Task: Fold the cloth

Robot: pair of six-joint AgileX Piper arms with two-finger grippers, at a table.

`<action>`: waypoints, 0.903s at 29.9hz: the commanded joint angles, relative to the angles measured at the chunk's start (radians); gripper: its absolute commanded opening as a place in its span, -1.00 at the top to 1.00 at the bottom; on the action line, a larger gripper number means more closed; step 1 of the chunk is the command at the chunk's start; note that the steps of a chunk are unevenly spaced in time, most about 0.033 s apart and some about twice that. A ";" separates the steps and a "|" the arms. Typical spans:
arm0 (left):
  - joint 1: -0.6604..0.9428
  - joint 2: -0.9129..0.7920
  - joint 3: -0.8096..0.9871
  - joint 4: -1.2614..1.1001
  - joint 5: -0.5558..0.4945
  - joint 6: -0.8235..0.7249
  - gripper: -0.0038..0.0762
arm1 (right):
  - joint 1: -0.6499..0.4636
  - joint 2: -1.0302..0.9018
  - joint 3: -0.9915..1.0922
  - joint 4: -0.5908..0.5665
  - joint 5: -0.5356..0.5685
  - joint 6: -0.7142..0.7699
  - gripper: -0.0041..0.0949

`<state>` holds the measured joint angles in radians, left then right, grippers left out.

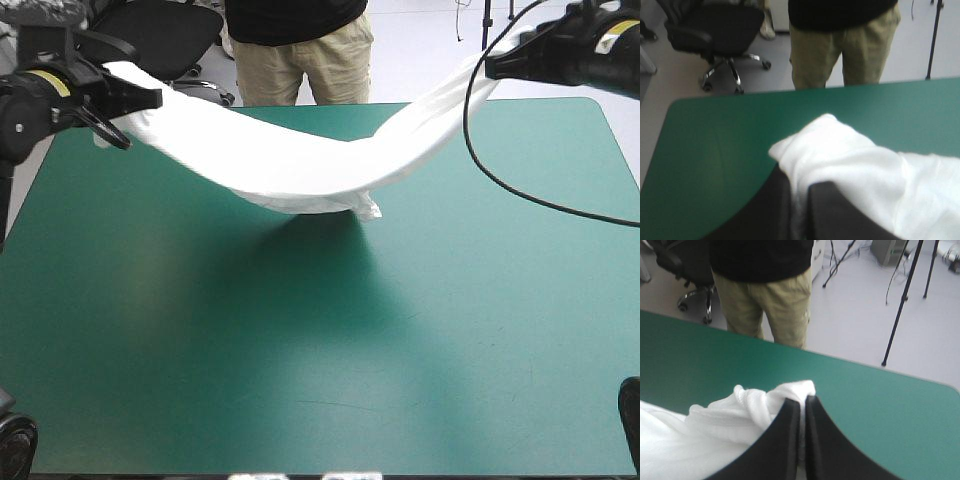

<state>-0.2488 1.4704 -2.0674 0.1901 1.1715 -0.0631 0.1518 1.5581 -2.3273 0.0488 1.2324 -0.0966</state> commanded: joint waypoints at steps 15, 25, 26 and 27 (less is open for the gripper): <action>-0.001 -0.070 -0.473 -0.239 -0.332 0.163 0.95 | -0.002 -0.162 -0.321 0.071 -0.310 -0.146 0.95; -0.001 -0.236 -0.241 -0.299 -0.155 0.194 0.95 | -0.002 -0.312 -0.125 0.060 -0.164 -0.108 0.95; -0.001 -0.268 -0.177 -0.307 -0.155 0.194 0.95 | -0.002 -0.336 -0.078 0.060 -0.156 -0.108 0.95; -0.001 -0.293 -0.124 -0.307 -0.155 0.194 0.95 | -0.002 -0.358 -0.030 0.060 -0.149 -0.108 0.95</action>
<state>-0.2489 1.2577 -2.3016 -0.0923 1.0882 0.1316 0.1518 1.2599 -2.4480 0.1219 1.1379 -0.2108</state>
